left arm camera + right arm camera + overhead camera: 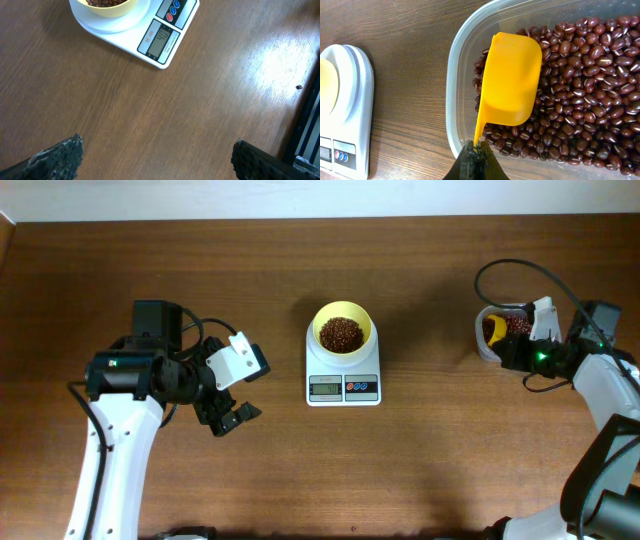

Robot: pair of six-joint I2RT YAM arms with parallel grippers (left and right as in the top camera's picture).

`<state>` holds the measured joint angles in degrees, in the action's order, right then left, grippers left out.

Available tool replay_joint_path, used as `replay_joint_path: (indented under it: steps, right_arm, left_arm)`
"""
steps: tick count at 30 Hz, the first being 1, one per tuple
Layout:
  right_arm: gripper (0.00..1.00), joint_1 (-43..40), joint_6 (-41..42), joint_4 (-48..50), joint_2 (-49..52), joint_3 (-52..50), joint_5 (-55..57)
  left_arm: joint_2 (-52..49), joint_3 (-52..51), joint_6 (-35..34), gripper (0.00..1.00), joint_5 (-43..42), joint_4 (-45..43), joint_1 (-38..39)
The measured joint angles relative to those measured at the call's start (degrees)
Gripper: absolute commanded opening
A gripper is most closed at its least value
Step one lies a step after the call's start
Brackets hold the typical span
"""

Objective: Scoop item into bowl and weigh 50g on scale

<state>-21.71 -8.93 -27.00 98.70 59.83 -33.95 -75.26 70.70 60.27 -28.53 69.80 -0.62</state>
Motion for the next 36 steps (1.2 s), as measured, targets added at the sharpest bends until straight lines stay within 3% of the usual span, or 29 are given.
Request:
replay_joint_path:
  steps: [6, 12, 24, 36]
  right_arm:
    - [0.04, -2.5, 1.2, -0.6, -0.1, 0.2, 0.0]
    - [0.04, -10.6, 2.4, -1.7, -0.1, -0.2, -9.8]
    - [0.04, -11.8, 3.5, -1.7, -0.1, -0.2, -15.1]
    - [0.04, -14.9, 5.1, -1.8, -0.1, -0.2, -32.6]
  left_arm:
    - [0.0, 0.0, 0.0, 0.99, 0.0, 0.0, 0.0]
    - [0.0, 0.0, 0.0, 0.99, 0.0, 0.0, 0.0]
    - [0.0, 0.0, 0.0, 0.99, 0.0, 0.0, 0.0]
    - [0.0, 0.0, 0.0, 0.99, 0.0, 0.0, 0.0]
